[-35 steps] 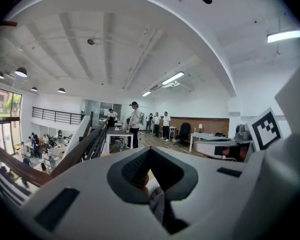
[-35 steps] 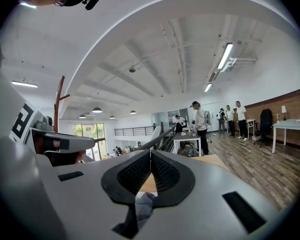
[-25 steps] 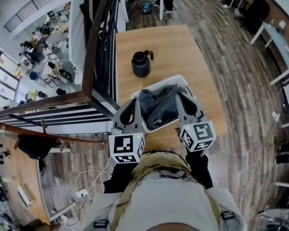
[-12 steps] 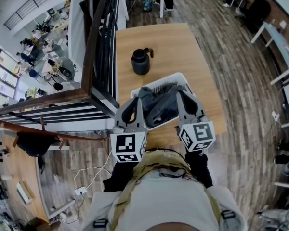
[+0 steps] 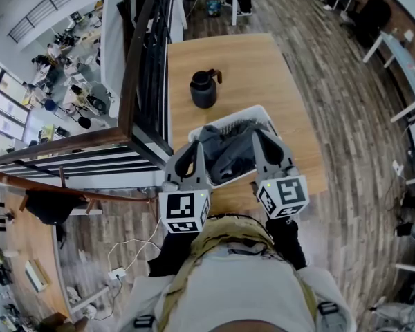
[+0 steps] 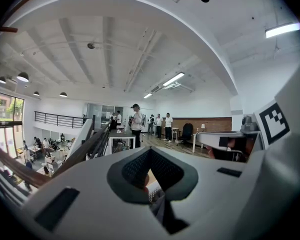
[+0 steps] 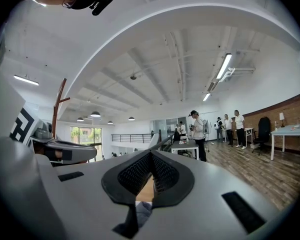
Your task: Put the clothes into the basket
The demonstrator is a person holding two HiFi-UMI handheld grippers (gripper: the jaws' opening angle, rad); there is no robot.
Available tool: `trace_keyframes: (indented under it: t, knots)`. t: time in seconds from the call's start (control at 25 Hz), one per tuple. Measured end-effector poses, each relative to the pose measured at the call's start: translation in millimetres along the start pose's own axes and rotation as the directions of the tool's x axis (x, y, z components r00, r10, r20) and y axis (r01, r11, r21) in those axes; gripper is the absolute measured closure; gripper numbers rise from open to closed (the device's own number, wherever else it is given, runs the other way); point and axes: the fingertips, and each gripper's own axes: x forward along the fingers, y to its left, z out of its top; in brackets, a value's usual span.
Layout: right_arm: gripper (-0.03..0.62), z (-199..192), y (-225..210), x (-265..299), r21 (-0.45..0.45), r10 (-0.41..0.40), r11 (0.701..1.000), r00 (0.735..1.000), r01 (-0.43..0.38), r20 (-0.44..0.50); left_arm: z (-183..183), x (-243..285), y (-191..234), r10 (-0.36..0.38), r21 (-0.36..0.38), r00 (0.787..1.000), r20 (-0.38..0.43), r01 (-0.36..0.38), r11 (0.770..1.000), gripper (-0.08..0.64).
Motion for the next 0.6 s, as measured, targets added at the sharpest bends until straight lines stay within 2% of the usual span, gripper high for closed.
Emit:
trace_keyframes:
  t: [0.6]
  knots:
    - [0.572,-0.7,-1.5,2.1,0.002,0.004,1.0,1.0,-0.004,0.004,-4.7,2.6,5.3,0.016,-0.005,1.0,-0.025,-0.016,1.0,0.561]
